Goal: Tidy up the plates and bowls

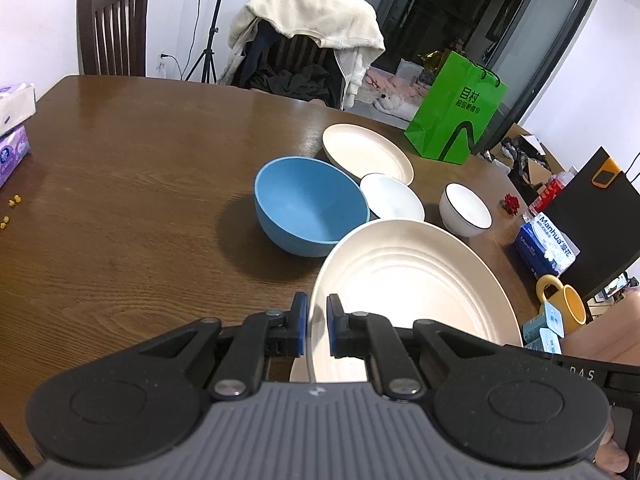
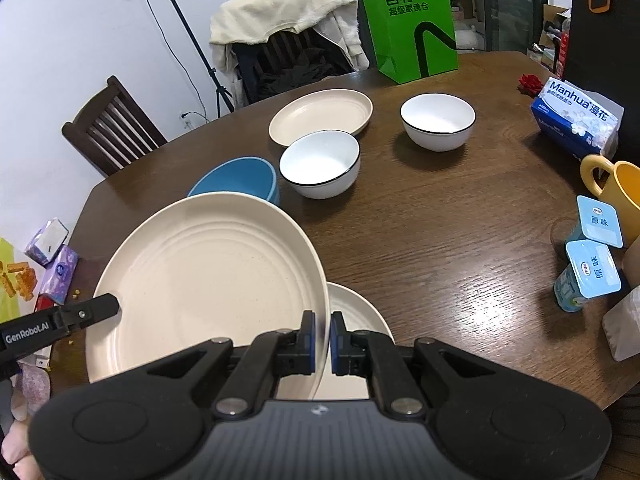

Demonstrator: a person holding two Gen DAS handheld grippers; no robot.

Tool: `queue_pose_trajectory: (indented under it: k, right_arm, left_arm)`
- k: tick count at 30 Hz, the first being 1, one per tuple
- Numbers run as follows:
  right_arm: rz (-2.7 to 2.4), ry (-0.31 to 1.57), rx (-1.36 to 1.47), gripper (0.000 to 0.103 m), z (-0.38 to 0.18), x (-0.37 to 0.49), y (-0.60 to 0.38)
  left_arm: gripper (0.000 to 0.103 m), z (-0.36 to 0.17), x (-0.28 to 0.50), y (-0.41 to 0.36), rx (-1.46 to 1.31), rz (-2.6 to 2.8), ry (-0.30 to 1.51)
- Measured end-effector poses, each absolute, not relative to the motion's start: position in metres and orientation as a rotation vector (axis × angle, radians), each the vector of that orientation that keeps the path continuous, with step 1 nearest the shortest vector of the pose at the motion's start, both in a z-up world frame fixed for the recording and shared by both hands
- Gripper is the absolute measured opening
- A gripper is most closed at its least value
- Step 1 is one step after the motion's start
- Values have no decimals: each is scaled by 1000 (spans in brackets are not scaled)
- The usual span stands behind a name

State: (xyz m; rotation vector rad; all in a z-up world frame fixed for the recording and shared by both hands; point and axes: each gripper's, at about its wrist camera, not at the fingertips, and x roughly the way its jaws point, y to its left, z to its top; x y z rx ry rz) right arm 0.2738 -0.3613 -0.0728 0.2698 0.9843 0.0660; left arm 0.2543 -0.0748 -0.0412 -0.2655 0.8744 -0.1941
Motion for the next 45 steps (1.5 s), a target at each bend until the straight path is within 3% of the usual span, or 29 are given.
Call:
queue_pose_trajectory:
  k: [45]
  right_arm:
    - [9,1054,252,7,-124,269,-380]
  left_arm:
    - [10,-103,265,-106,-181,-234,988]
